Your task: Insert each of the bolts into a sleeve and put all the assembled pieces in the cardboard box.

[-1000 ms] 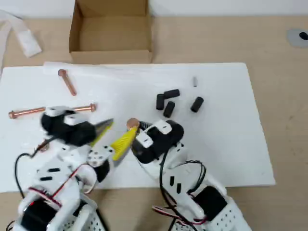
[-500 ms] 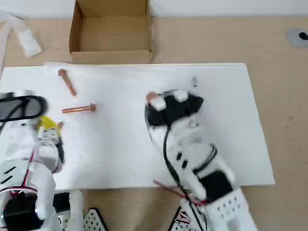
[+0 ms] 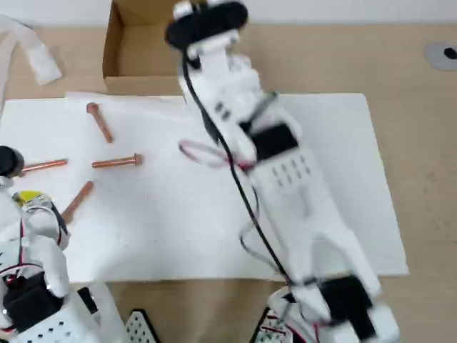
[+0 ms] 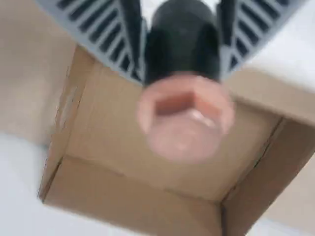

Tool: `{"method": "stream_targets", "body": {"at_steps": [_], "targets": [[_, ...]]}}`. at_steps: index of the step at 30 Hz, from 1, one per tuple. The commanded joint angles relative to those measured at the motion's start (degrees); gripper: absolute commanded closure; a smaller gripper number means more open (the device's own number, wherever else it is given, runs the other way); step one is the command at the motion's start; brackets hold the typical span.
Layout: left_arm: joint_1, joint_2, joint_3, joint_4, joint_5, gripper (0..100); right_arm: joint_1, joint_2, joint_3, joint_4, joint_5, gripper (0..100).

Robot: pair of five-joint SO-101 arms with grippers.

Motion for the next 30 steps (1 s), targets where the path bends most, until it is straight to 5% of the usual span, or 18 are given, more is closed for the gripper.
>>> {"method": "stream_targets", "body": {"at_steps": [1,16,30], "targets": [[-1.1,0.4,-0.3,1.2,0.0,100,2.2,10.9,-15.6,-1.8,0.4,98.9],[-1.1,0.3,2.6,2.5,0.0,100,6.4,56.3,-66.9,-1.4,0.4,98.9],[-1.1,0.3,4.0,2.4,-0.2,100,6.3,76.7,-79.7,-1.8,0.5,98.9]]}}
